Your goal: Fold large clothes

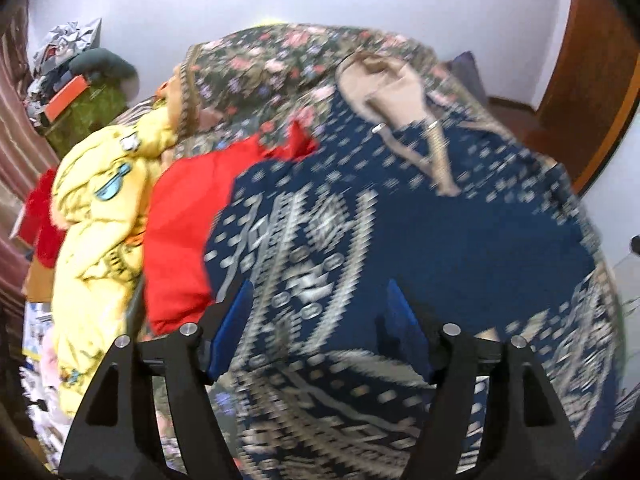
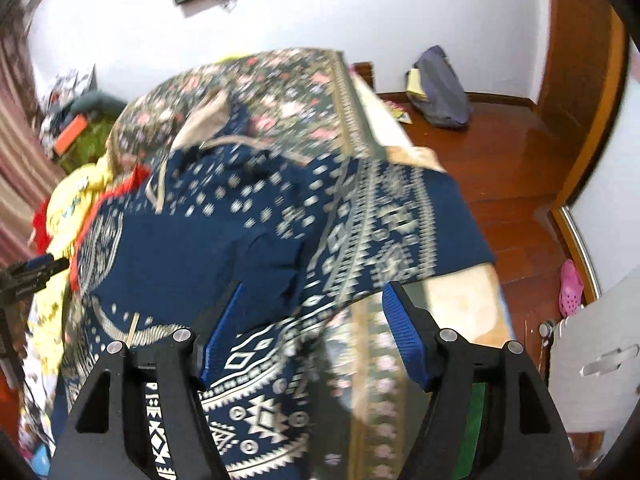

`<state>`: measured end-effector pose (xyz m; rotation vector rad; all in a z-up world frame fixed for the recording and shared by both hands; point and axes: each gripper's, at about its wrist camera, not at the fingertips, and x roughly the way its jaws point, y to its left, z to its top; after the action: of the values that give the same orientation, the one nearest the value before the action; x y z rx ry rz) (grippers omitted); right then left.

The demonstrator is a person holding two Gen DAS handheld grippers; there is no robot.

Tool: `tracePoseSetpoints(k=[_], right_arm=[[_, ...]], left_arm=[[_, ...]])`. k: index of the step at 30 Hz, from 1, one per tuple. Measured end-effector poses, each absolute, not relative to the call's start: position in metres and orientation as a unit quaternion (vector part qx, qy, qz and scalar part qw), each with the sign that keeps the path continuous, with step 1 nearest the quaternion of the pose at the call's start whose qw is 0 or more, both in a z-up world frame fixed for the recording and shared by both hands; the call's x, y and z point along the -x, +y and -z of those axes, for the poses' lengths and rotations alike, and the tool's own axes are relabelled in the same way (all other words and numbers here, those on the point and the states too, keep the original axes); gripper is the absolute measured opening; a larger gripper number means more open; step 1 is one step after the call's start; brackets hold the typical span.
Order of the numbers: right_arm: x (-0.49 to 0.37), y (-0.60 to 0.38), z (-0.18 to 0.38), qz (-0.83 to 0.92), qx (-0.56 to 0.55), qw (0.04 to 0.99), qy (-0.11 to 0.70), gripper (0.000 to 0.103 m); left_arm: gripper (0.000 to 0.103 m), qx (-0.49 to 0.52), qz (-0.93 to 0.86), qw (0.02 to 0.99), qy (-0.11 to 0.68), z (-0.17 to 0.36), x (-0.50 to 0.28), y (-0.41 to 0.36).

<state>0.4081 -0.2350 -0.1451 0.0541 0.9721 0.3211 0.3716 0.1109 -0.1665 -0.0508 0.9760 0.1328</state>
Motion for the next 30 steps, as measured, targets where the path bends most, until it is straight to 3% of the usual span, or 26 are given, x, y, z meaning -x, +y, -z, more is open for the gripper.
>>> tracePoseSetpoints(k=[6,19,25,27,29,30], right_arm=[[-0.429,-0.270,0.159,-0.101,-0.046,0.870,0.480,0.067],[-0.493,-0.316,0.249,-0.073,-0.227,0.802,0.548,0.070],[-0.516,-0.306,0.250,-0.046,-0.215,0.819,0.530,0.073],[-0.522,-0.305,0.249,-0.041,-0.204,0.828,0.521,0.067],[-0.527,-0.302,0.246,-0.034,-0.176,0.839,0.514,0.048],[-0.528,-0.301,0.244,-0.026,-0.162,0.843,0.512,0.034]], left_arm=[[0.072,0.036,-0.035,0.882,0.469,0.171,-0.388,0.086],[0.072,0.036,-0.038,0.868,0.493,0.202,-0.387,0.085],[0.072,0.039,-0.059,0.860,0.505,0.212,-0.389,0.097],[0.072,0.041,-0.058,0.860,0.506,0.214,-0.387,0.098],[0.072,0.038,-0.058,0.860,0.506,0.215,-0.385,0.097],[0.072,0.035,-0.058,0.860,0.506,0.215,-0.384,0.097]])
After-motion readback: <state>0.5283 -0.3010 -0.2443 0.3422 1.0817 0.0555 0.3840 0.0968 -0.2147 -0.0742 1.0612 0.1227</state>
